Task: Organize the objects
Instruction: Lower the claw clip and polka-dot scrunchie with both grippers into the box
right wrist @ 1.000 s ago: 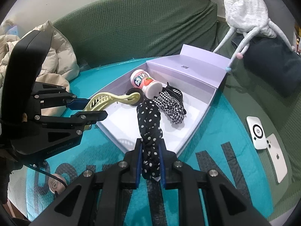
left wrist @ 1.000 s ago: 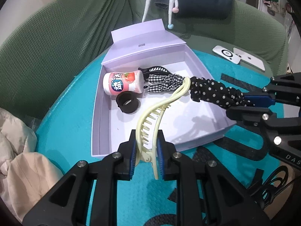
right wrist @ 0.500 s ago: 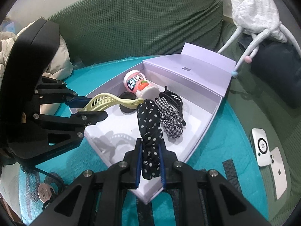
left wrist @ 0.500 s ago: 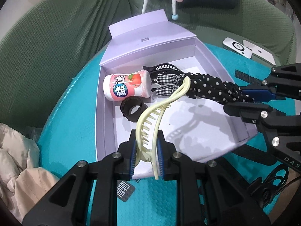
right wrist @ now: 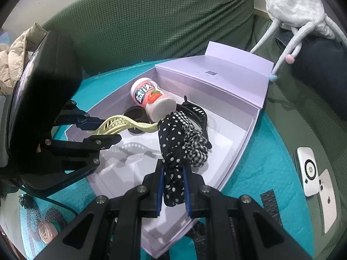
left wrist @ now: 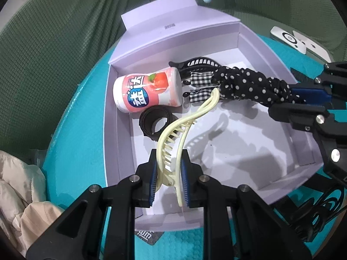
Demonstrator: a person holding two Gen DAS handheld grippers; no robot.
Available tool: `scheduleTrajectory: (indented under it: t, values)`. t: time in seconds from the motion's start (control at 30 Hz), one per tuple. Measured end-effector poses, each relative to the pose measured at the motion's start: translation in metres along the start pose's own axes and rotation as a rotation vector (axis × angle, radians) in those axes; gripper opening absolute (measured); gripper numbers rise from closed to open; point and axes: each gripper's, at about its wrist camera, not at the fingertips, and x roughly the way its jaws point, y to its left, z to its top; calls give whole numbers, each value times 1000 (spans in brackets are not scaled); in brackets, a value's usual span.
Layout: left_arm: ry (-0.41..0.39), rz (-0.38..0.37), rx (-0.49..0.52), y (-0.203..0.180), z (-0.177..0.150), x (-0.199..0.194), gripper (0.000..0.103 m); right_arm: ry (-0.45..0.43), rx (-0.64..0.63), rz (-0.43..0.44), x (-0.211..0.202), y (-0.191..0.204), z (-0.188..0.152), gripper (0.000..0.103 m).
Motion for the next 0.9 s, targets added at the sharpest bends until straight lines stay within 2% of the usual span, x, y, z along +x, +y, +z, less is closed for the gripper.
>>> scheduleTrajectory:
  t: [0.3, 0.57, 0.9]
  values:
    - [39, 29, -1, 1, 3, 23, 18, 23, -3, 2, 14, -3, 1, 15]
    - [35, 48, 8, 6, 10, 30, 18, 44, 36, 24, 30, -11, 4, 15]
    - [-1, 103, -11, 21, 22, 43, 18, 8, 67, 24, 37, -17, 11, 15]
